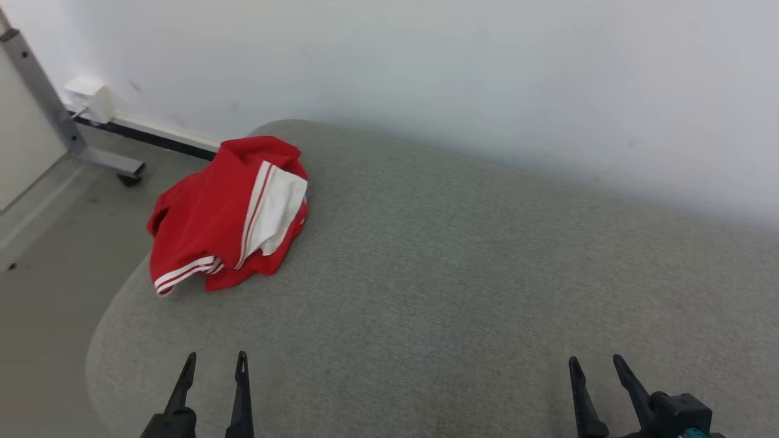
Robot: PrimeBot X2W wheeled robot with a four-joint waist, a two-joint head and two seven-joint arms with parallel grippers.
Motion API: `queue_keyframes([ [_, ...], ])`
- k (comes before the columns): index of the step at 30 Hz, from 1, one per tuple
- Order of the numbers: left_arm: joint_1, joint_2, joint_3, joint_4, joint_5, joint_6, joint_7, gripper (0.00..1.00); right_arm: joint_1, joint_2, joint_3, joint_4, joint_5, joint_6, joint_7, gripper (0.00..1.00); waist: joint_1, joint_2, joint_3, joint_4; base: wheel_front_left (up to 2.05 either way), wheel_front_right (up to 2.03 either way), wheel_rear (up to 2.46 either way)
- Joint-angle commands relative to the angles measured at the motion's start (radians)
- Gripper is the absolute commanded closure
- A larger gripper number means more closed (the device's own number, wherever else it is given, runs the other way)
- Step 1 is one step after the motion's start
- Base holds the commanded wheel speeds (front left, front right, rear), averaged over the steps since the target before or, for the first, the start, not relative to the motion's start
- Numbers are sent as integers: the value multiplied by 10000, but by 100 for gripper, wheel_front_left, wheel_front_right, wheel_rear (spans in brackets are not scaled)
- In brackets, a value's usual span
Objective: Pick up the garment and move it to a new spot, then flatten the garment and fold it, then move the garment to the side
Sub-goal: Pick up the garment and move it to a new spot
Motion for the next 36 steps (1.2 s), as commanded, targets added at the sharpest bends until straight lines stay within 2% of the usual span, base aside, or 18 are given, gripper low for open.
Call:
queue_keyframes([
  [1,114,28,14,-18,99,-5,-31,0,90,-17,8,46,95,-21,-77,0,1,0,-58,972,0,0,0],
  [7,224,46,373,-293,83,86,-33,0,-279,-22,436,157,124,-21,-16,0,1,0,128,1262,0,0,0],
  [19,273,6,696,-521,10,93,-33,0,-721,-20,760,527,156,-21,-117,0,1,0,303,1344,0,0,0],
  [28,-1360,473,726,721,-428,-542,105,0,-515,-19,483,469,179,-21,-260,0,1,0,337,1175,0,0,0],
  [31,-2469,782,947,1388,-1107,-764,819,0,-731,-22,638,286,101,-21,-182,0,1,0,689,674,0,0,0],
  [33,-3174,1027,1025,1874,-1714,-872,1695,0,-848,-22,692,137,13,-21,-108,0,1,0,1011,298,0,0,0],
  [36,-4121,1785,1300,2144,-2381,-928,2662,0,-1129,-20,925,-190,-49,-21,-25,0,1,0,1564,-439,0,0,0],
])
